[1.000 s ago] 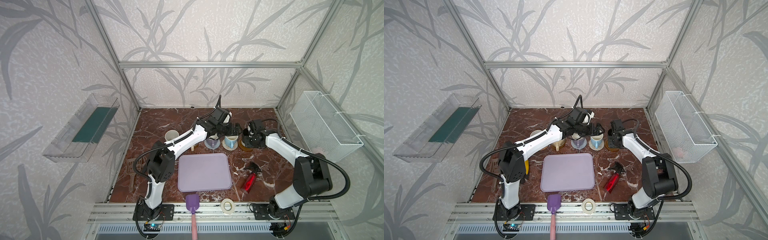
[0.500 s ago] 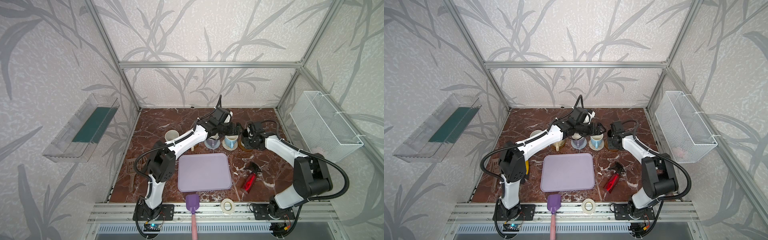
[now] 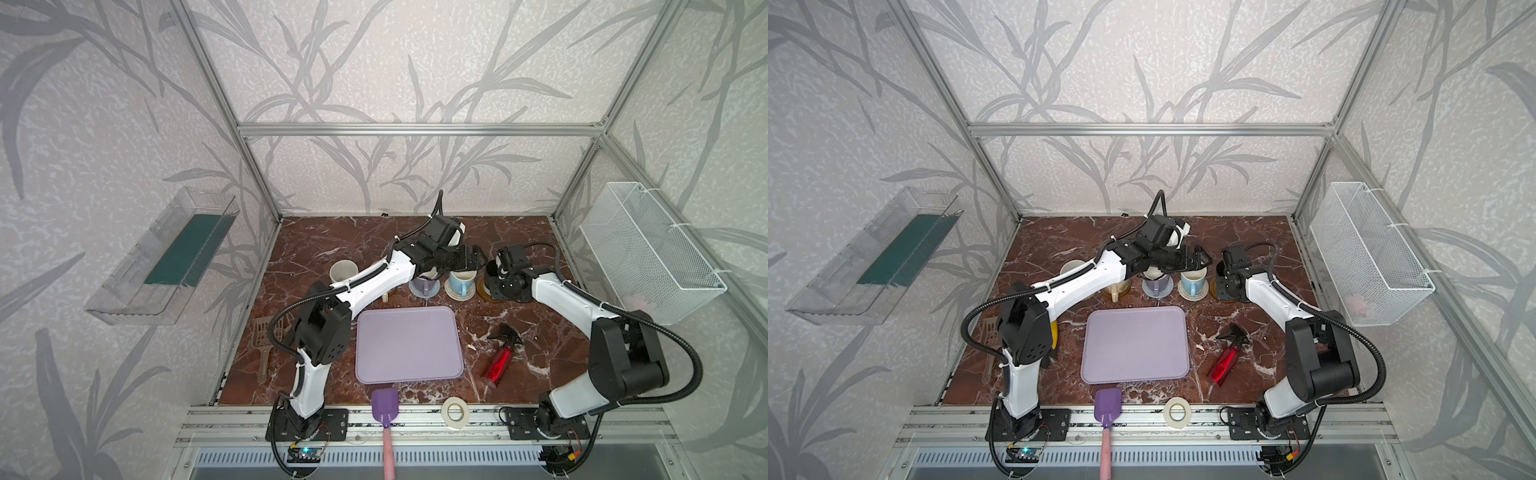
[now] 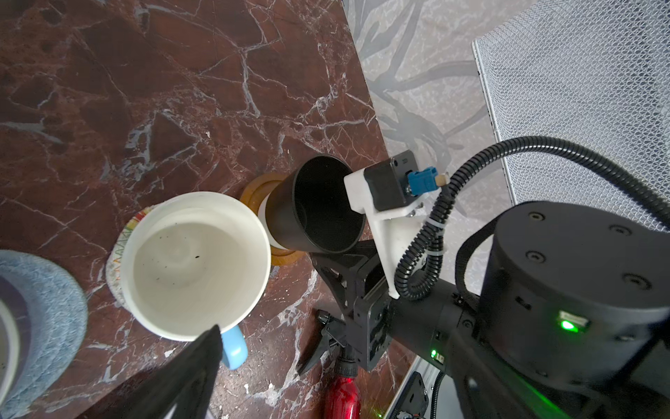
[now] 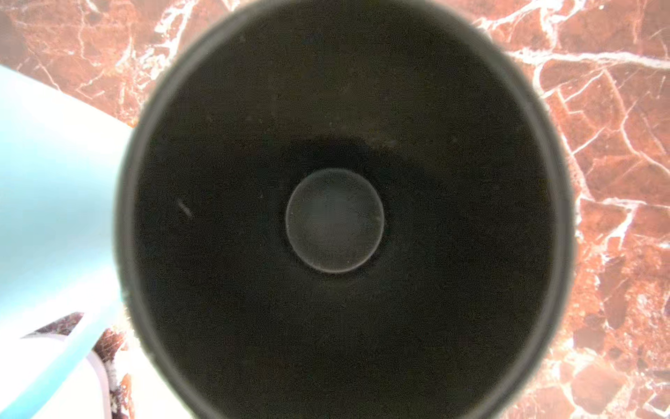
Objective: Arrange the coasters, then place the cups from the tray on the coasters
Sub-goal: 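Lower the black mug onto the orange-brown wooden coaster with right gripper, then open right gripper and raise it off the black mug while left arm draws back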
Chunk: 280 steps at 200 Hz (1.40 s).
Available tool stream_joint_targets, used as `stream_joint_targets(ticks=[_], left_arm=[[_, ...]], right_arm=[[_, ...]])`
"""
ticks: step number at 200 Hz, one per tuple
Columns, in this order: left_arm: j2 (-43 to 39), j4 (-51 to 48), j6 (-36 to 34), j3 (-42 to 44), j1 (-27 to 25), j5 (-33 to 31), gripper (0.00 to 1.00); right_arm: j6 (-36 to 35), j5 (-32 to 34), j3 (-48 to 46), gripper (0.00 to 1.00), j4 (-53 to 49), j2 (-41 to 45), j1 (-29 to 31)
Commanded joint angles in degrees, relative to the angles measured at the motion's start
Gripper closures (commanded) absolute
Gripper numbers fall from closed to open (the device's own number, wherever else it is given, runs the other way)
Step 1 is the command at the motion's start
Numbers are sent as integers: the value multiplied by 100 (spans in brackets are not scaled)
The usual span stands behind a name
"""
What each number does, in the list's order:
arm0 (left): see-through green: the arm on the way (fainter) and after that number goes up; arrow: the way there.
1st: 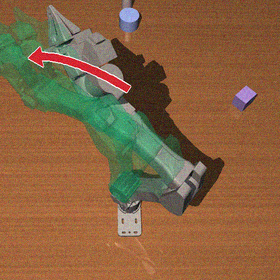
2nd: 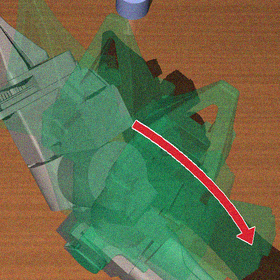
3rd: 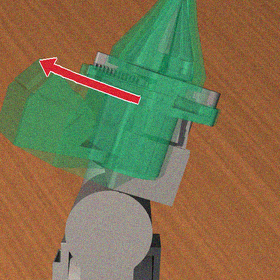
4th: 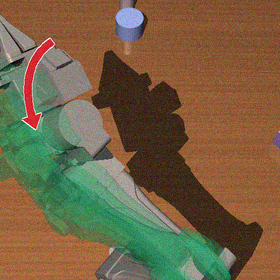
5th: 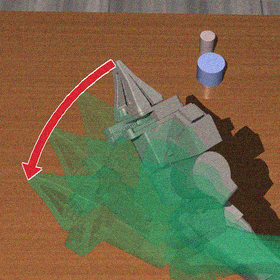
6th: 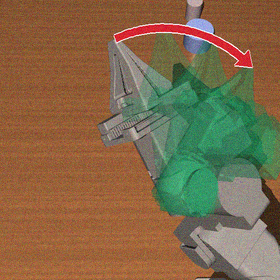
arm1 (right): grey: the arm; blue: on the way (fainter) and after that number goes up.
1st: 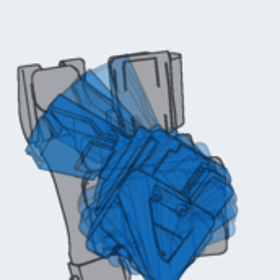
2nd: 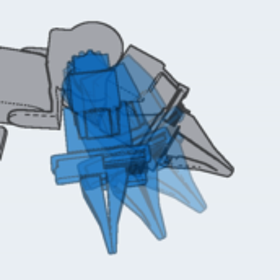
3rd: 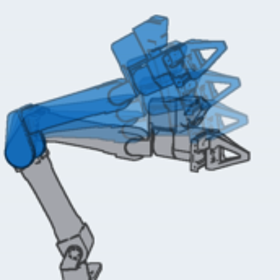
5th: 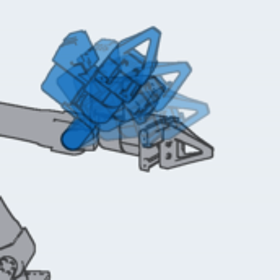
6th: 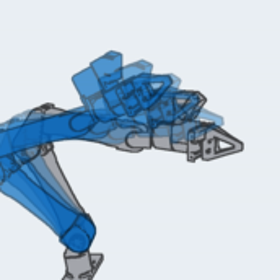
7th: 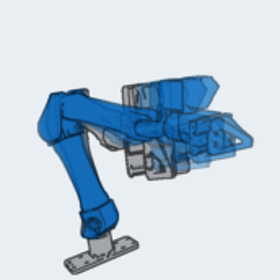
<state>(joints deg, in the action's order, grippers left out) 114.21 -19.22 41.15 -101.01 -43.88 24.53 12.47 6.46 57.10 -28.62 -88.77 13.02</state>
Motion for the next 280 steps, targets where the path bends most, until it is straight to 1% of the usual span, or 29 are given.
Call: stream_joint_targets(ticks=[1, 34, 77, 110, 118, 134, 141, 150, 184, 206, 214, 221, 222, 224, 243, 260, 267, 280], left_arm=[[-101, 137, 43, 103, -28, 3, 1], [-125, 184, 60, 134, -29, -1, 1], [-154, 201, 60, 185, -31, -2, 1], [-205, 242, 76, 239, -27, -6, 1], [-237, 269, 78, 274, -25, -23, 1], [-307, 313, 87, 332, -30, -67, 1], [-329, 314, 93, 348, -30, -84, 1], [-360, 314, 93, 350, -25, -97, 1], [-589, 192, 43, 398, -19, -195, 1], [-947, -1, -84, 495, -13, -283, 1], [-1148, -99, -187, 601, -9, -403, 1], [-1352, -206, -324, 712, -8, -554, 1], [-1386, -214, -352, 731, -7, -590, 1], [-1437, -255, -412, 765, -7, -649, 1], [-2171, -425, -1000, 1405, 5, -1602, 1], [-2979, 19, -1502, 2534, 62, -2527, 1], [-3309, 228, -1640, 2967, 111, -2749, 1], [-3840, 438, -1847, 3674, 291, -2880, 1]], right_arm=[[79, 104, -122, 97, 0, 172, -27], [36, -45, -223, 91, 82, 99, -27], [56, -4, -279, 75, 105, 106, -27], [63, -4, -188, 69, 0, 121, -27], [73, -20, -160, 65, -26, 139, -27], [95, -55, -144, 53, -35, 208, -27], [120, -57, -148, 48, -30, 276, -27], [125, -57, -156, 45, -35, 356, -27], [190, -42, -122, 39, -174, 895, -27], [243, -65, -126, 34, -300, 1391, -26], [273, -94, -134, 31, -372, 1590, -22], [283, -134, -160, 9, -416, 1769, -20], [282, -135, -162, 5, -425, 1794, -19], [291, -138, -166, 1, -442, 1842, -19], [398, -127, -326, 1, -521, 2388, -24], [326, -153, -660, 1, -322, 2934, -18], [342, -111, -839, 1, -182, 3177, -21], [240, -89, -1220, 1, 106, 3587, -18]])
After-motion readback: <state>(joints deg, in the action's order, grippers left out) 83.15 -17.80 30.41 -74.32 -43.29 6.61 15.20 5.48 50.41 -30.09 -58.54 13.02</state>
